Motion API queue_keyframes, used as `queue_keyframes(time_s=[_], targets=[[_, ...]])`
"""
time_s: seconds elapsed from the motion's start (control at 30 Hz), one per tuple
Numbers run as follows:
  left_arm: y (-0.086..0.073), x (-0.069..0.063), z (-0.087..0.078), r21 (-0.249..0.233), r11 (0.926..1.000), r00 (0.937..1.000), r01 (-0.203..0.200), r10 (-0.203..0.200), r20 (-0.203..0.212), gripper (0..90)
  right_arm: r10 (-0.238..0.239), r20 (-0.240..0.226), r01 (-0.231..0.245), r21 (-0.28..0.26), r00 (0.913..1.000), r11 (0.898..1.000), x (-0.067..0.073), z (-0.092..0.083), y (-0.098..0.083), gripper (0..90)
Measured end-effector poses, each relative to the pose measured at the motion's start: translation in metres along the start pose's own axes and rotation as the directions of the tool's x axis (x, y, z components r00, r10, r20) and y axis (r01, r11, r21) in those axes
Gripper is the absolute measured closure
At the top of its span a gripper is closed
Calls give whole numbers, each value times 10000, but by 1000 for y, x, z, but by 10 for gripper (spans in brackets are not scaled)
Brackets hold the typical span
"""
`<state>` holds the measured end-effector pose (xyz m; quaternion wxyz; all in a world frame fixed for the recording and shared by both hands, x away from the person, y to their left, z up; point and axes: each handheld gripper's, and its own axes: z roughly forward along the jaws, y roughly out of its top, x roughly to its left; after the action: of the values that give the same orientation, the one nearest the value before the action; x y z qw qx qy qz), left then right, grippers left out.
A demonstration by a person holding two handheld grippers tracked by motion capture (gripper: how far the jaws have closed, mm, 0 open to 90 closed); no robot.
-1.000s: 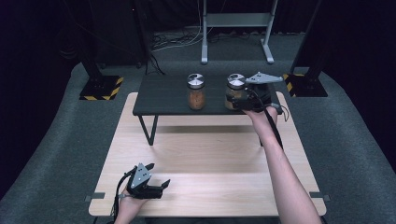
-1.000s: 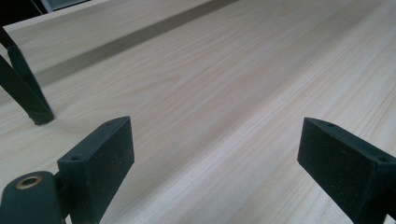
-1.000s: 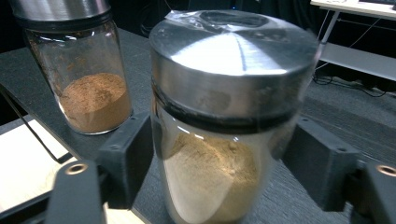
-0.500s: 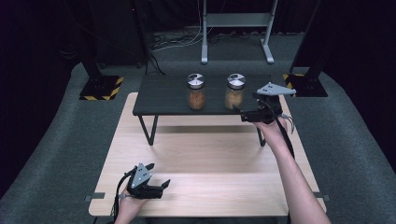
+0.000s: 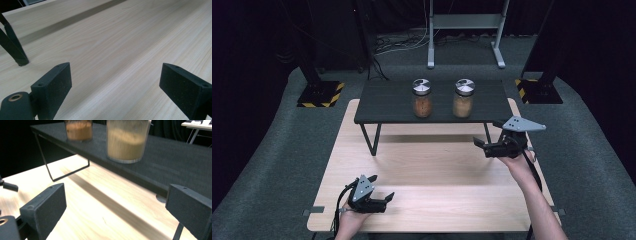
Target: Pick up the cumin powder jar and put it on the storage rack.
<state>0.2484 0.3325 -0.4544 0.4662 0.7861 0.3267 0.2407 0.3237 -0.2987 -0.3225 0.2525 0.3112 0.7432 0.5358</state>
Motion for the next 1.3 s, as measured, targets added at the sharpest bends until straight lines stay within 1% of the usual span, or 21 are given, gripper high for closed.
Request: queue_keyframes(time_s=[0.13,0.23,0.3,0.4,0.47,0.53,0.67,0.97,1.17,1.3], targets=[[0,0,0,-15,10000,10000,11,-11,-4,101,134,-51,-134,-101,9999,9999,2,-8,-18,21],[0,0,-1,-9,10000,10000,-11,11,-12,101,-101,47,102,-60,9999,9999,7,-13,-30,20],[0,-1,-1,-28,10000,10000,-21,21,-22,101,-135,41,135,9,9999,9999,11,-17,-39,21],[0,-1,-1,-35,10000,10000,-18,18,-26,102,-4,-82,5,82,10000,10000,15,-21,-53,23],[0,-1,-1,-20,10000,10000,-18,17,-29,101,-71,-22,72,137,10000,9999,20,-25,-62,26],[0,-1,-1,-5,10000,10000,-30,30,-23,101,-11,-120,14,215,9999,9998,21,-28,-71,25],[0,-1,-1,3,10000,10000,-34,34,-36,102,157,-151,-153,300,9998,9994,22,-31,-86,25],[0,-2,0,27,10000,10000,-42,42,-27,101,102,192,-118,866,9998,9962,27,-36,-116,25],[0,-2,-1,19,10000,10000,-56,56,-50,102,405,290,-433,1018,9988,9939,26,-42,-131,29],[1,-2,-1,28,9999,9999,-100,100,-61,102,345,538,-406,1165,9980,9924,28,-44,-137,29]])
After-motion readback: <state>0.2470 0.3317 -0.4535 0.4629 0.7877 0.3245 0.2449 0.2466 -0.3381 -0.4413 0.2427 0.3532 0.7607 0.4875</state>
